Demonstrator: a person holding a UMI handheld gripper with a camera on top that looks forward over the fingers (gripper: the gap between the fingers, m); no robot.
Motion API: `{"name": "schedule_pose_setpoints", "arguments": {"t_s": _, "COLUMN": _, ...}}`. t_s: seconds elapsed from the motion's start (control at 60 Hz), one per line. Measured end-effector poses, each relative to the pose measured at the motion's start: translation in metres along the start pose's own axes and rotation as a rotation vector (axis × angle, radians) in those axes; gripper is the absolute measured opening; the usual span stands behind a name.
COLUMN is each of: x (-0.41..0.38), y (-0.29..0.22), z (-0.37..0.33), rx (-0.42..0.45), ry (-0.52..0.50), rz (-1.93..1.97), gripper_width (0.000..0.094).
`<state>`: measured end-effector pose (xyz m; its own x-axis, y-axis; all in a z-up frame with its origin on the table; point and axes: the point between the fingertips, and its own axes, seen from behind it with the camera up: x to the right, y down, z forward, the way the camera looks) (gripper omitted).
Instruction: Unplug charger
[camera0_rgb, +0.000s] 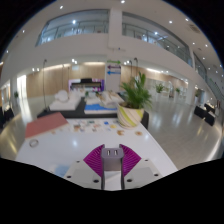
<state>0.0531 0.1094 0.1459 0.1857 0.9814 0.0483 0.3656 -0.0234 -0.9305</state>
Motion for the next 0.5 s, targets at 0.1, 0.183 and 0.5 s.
{"name": "schedule_pose_setpoints", "arguments": {"t_s": 0.1, "x": 0.039, "y": 0.053, "z": 0.014, "rx": -0.125, "ry": 0.044, "rz": -0.056, "gripper_width": 0.0208}}
{"name": "schedule_pose_setpoints", "arguments": {"t_s": 0.183, "x": 0.056, "y": 0.096, "z": 0.026, "rx": -0.225, "ry": 0.046, "rz": -0.071, "gripper_width": 0.0223}}
{"name": "schedule_pose_setpoints", "arguments": {"t_s": 0.5, "x": 0.069, "y": 0.127, "z": 0.053, "rx": -0.309, "ry": 0.005, "rz": -0.112, "gripper_width": 0.0737}}
